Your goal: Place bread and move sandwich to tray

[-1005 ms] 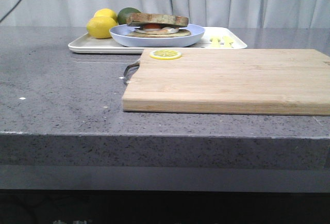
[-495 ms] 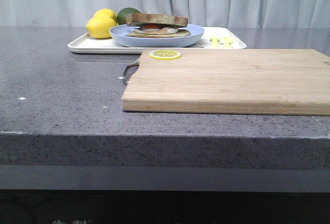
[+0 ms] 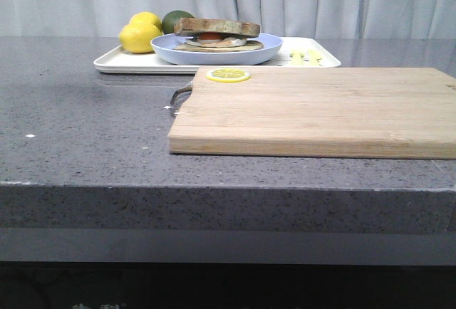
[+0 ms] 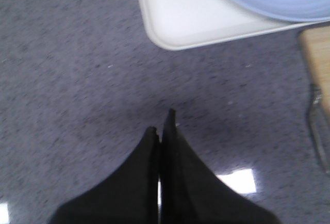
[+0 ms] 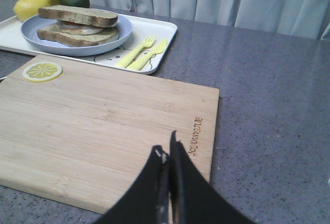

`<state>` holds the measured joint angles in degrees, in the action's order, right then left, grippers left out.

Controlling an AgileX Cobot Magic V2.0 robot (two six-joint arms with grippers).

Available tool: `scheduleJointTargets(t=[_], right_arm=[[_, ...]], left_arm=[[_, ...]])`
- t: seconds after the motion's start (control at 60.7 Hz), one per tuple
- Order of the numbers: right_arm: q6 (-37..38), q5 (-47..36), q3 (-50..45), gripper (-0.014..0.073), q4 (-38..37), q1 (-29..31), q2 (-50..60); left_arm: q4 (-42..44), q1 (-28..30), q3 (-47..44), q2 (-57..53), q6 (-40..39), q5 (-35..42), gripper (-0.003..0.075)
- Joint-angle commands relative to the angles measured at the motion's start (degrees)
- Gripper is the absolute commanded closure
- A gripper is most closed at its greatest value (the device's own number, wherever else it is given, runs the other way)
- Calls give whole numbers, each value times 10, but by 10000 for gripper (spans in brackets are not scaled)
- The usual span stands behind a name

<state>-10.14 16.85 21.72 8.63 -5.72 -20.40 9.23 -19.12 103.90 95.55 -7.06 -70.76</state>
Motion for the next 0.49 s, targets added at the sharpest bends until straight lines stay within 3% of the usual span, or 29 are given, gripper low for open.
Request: scheduleJointTargets(t=[0.0,0.264,0.478], right_arm=[[-2,-42,15,704,-1,4,-2],[-2,-42,15,704,-1,4,-2],[-2,-42,15,704,-1,4,-2]], left_arm=[[16,43,-52,-81,-13,50,738],[15,152,-273,-256,-13,171,738],[9,171,-454,-424,-13,325,738]])
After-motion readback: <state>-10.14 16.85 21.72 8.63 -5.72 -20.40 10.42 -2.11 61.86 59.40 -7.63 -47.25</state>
